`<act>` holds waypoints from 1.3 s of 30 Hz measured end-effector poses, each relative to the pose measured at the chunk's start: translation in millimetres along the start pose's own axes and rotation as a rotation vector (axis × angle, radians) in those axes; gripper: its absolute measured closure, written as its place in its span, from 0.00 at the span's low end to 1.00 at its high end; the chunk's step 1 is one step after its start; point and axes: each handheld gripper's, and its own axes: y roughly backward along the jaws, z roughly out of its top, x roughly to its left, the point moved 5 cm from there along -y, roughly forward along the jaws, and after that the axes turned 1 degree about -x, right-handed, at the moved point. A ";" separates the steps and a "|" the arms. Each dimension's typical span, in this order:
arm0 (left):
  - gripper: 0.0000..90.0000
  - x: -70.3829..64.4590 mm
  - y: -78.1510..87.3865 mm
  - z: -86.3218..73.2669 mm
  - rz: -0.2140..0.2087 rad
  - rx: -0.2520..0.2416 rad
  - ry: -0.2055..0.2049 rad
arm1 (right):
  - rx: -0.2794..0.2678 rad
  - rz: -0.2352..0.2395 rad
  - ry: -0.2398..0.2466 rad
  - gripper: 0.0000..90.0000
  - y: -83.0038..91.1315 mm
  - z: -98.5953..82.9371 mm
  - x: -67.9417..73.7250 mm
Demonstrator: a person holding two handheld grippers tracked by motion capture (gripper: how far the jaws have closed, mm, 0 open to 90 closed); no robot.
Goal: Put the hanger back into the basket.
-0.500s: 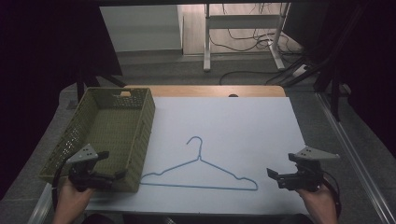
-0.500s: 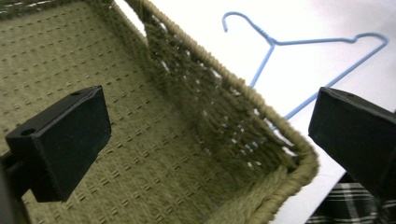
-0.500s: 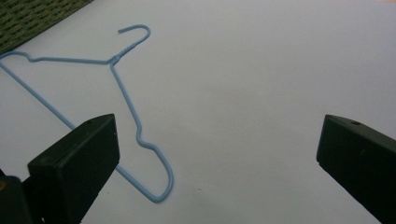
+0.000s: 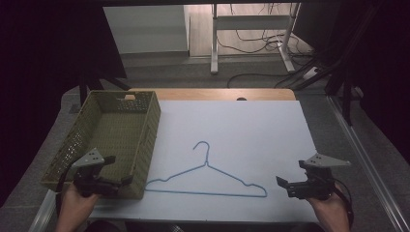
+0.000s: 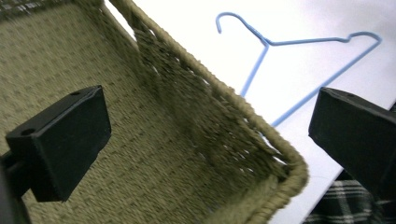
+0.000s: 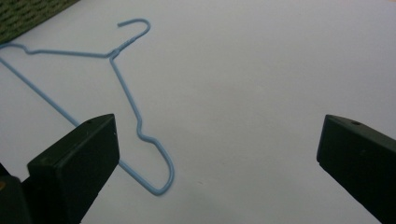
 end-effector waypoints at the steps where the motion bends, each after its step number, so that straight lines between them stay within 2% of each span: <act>1: 0.00 -0.1 0.1 -0.1 0.000 0.000 -0.002 | 0.009 -0.001 0.007 0.00 -1.1 -0.4 0.8; 2: 0.00 -0.2 0.3 -0.4 -0.003 0.001 0.000 | 0.018 0.001 0.020 0.00 -3.0 -0.6 2.0; 4: 0.00 -1.1 0.7 -1.3 -0.018 -0.002 0.011 | 0.021 0.004 0.020 0.00 -4.3 -0.1 2.9; 8: 0.00 -3.1 1.6 0.0 -0.032 -0.013 0.008 | 0.015 0.015 0.017 0.00 -5.1 3.2 3.9; 9: 0.00 -4.4 2.0 1.6 -0.025 -0.017 -0.013 | 0.014 0.019 0.017 0.00 -5.4 4.2 4.5; 16: 0.00 -12.1 0.8 9.5 -0.042 -0.028 -0.037 | -0.004 0.059 0.007 0.00 -8.9 14.5 13.4; 22: 0.00 -22.1 -5.7 19.3 -0.086 -0.011 -0.028 | 0.004 0.069 0.032 0.00 -13.4 22.2 20.0; 25: 0.00 -30.7 -12.1 26.4 -0.092 -0.003 -0.067 | 0.018 0.080 0.037 0.00 -16.9 26.0 24.2; 28: 0.00 -35.0 -14.9 30.1 -0.100 -0.007 -0.083 | 0.023 0.085 0.035 0.00 -18.3 27.1 25.5; 29: 0.00 -38.9 -17.9 33.8 -0.097 -0.007 -0.103 | 0.029 0.091 0.034 0.00 -19.1 28.2 27.2; 35: 0.00 -52.2 -28.7 44.7 -0.125 0.008 -0.138 | 0.047 0.097 0.051 0.00 -23.8 32.6 31.4; 39: 0.00 -61.5 -40.4 49.5 -0.150 0.029 -0.141 | 0.060 0.110 0.052 0.00 -28.6 36.5 35.4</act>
